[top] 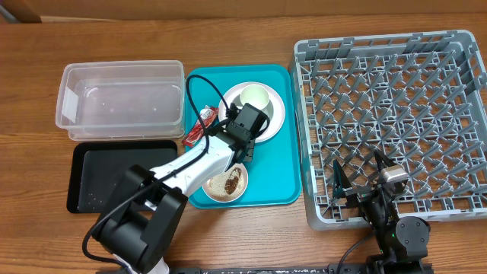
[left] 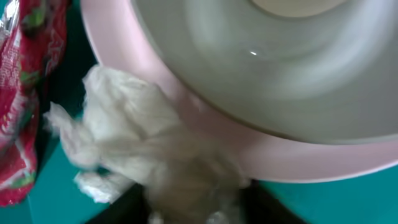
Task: Sort waste into correct bins and load items into the dishwasher
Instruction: 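Close the left gripper on the crumpled white tissue and lift, then carry the tissue left and release it into the clear bin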
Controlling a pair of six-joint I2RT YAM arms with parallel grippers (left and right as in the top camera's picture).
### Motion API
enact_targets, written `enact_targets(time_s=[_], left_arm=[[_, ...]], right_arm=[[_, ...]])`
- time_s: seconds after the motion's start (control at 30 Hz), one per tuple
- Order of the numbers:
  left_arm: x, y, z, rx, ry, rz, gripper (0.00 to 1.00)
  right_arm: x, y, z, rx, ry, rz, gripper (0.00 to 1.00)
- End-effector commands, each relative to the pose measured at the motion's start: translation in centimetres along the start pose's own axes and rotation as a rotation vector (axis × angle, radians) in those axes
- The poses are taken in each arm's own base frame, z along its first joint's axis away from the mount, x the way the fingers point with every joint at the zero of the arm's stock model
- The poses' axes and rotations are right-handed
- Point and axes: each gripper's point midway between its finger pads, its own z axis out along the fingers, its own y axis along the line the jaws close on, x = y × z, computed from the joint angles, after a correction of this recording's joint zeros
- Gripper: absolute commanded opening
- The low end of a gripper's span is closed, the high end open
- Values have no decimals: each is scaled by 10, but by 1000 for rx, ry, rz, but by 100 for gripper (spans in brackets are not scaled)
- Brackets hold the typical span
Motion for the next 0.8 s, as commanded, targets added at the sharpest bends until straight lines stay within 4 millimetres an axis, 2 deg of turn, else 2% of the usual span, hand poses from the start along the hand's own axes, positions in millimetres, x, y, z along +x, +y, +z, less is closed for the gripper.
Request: enact_targets(time_s=[0.0, 0.07, 0.1, 0.3, 0.5, 0.57, 0.77], left_arm=[[-11, 2, -3, -5, -25, 12, 21], [-17, 2, -10, 4, -47, 8, 6], [-20, 2, -13, 7, -57, 4, 4], [-36, 5, -42, 32, -128, -18, 4], [-52, 12, -82, 65, -218, -49, 4], [-56, 21, -98, 62, -250, -67, 4], [-53, 53, -116, 22, -248, -147, 4]], right_arm=[[1, -3, 0, 12, -7, -3, 100], [1, -3, 0, 12, -7, -3, 100], [1, -3, 0, 12, -7, -3, 100], [1, -3, 0, 12, -7, -3, 100], [1, -3, 0, 12, -7, -3, 100], [1, -3, 0, 12, -7, -3, 100], [1, -3, 0, 12, -7, -3, 100]])
